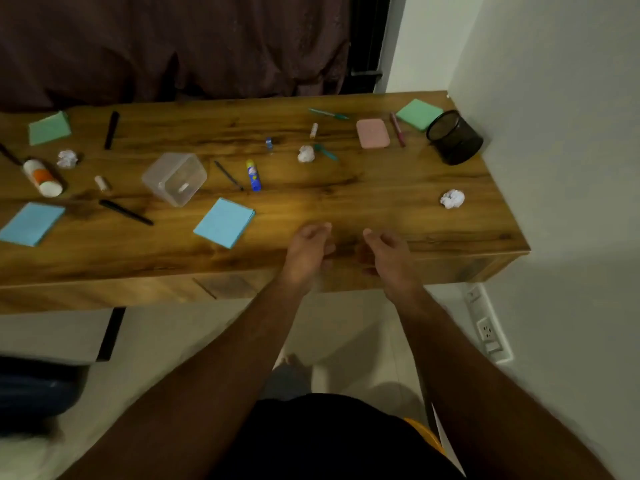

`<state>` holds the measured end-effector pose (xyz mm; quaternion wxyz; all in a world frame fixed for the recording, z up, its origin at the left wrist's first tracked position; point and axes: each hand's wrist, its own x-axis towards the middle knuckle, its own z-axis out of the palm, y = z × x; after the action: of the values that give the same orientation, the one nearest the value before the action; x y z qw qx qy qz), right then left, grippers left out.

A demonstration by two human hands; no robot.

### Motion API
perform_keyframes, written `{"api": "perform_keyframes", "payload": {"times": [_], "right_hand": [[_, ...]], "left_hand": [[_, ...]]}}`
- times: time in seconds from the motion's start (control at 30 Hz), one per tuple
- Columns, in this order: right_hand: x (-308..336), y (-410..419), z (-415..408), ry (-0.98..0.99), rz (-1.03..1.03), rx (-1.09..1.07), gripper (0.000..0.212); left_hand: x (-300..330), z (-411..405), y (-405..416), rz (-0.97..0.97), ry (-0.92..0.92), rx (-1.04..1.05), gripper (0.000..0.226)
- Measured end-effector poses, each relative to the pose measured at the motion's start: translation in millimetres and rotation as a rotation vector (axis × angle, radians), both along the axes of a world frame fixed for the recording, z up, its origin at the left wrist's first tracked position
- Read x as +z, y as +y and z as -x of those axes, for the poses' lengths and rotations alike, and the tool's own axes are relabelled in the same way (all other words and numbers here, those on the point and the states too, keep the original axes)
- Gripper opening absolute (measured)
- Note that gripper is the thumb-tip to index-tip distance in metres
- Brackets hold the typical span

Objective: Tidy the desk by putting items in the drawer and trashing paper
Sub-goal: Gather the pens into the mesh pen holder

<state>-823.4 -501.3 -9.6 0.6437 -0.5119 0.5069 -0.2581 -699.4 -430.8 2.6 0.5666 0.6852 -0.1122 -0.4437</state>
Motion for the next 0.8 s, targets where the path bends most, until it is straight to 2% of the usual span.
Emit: {"api": "perform_keyframes", "payload": {"times": [0.1,0.2,0.27,0.6,0.8], "right_hand": [[7,-29,-8,0.047,0.061,-0.058,0.029],[17,-55,-15,0.083,0.16,-0.077,0.027],[22,-67,-18,0.14,0.204,-0.108,0.026],[20,-125,-6,0.367,0.347,-0.258,0.016],[30,-206,-7,0.508,0.568,-0.257,0.015]], "left_hand": [[-3,-20,-36,-0.021,-0.114,-0.071,0.023],[2,-36,-73,0.041,-0.291,-0.164,0.022],[6,-40,-90,0.06,-0.341,-0.228,0.029],[3,-41,-159,0.064,-0.342,-0.43,0.032],[-2,-46,-194,0.024,-0.294,-0.391,0.028]]}}
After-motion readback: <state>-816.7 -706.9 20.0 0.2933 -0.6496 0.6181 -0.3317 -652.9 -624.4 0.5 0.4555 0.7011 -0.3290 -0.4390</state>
